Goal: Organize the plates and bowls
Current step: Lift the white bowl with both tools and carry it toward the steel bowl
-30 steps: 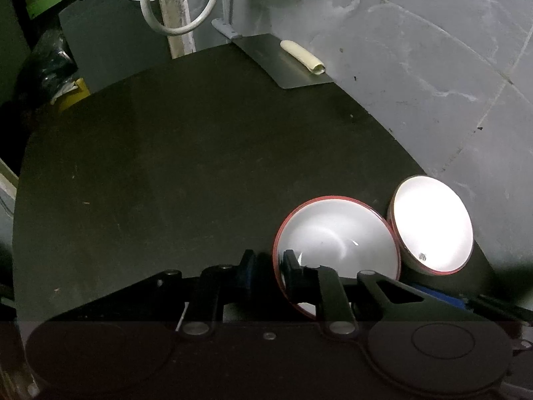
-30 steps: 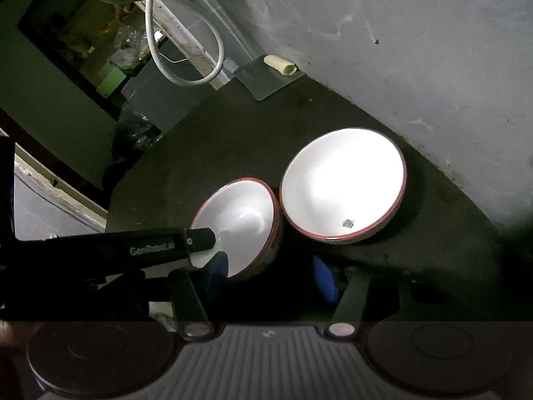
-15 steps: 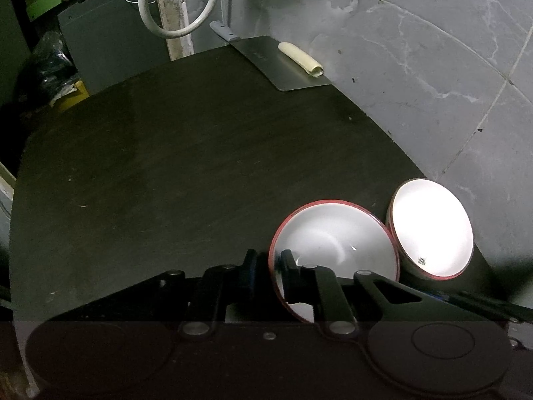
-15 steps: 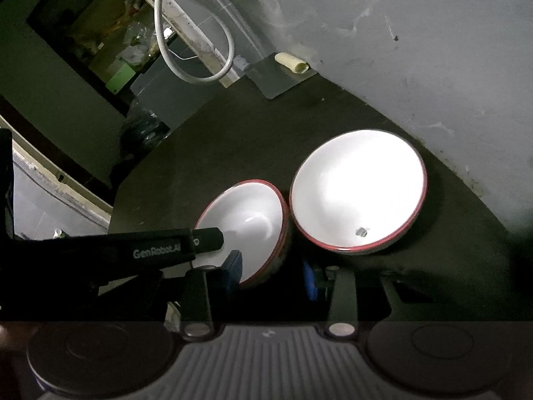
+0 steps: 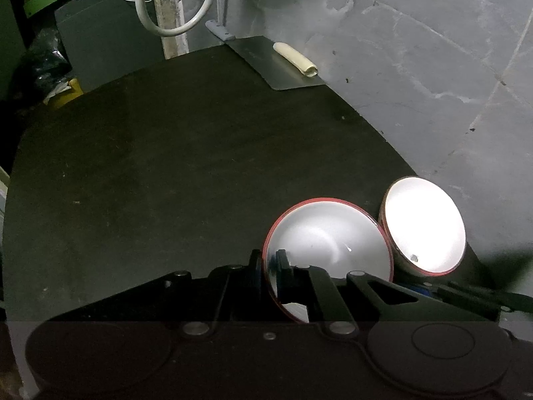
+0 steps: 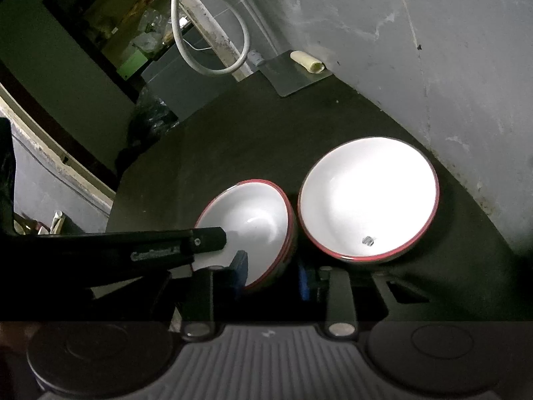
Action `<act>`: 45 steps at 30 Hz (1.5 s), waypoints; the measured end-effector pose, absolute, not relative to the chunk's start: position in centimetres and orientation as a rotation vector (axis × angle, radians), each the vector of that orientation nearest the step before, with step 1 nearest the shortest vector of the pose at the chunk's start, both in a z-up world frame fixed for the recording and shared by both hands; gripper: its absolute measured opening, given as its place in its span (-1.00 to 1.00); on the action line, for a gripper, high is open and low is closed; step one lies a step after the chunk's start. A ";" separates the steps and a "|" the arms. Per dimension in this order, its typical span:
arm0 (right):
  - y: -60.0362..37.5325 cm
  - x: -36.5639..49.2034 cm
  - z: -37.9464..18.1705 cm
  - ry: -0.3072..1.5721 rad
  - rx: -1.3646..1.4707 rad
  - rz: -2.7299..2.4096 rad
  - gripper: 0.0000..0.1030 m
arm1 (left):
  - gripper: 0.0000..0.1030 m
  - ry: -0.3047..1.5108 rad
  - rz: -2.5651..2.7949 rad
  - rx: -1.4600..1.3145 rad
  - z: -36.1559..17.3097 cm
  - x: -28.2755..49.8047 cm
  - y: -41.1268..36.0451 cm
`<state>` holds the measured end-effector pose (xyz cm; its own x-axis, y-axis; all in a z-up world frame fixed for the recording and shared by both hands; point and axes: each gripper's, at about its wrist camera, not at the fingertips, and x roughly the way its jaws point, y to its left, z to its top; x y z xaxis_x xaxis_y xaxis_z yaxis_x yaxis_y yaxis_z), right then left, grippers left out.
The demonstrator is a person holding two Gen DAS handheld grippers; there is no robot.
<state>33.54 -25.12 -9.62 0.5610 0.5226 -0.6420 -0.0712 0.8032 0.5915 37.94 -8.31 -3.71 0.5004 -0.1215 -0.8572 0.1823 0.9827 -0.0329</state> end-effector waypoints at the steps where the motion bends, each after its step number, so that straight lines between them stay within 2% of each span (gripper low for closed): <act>1: -25.2 33.5 -9.6 0.917 0.549 0.372 -0.38 | -0.87 1.031 -0.186 0.058 -3.7 37.9 -8.3; 18: -25.7 31.6 -7.5 0.851 0.543 0.413 -0.38 | -0.87 0.975 -0.180 0.060 -1.1 35.4 -8.1; 32: -25.8 28.6 -3.2 0.757 0.516 0.504 -0.38 | -0.87 0.867 -0.130 0.014 3.4 30.4 -6.9; 45: -23.6 25.0 -0.7 0.726 0.483 0.561 -0.38 | -0.86 0.817 -0.109 0.001 5.4 26.3 -4.3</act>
<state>24.96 -23.59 -0.70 0.6156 0.6257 -0.4791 -0.3052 0.7498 0.5871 26.31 -4.28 5.43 0.6791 -0.0964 -0.7277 0.0970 0.9944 -0.0412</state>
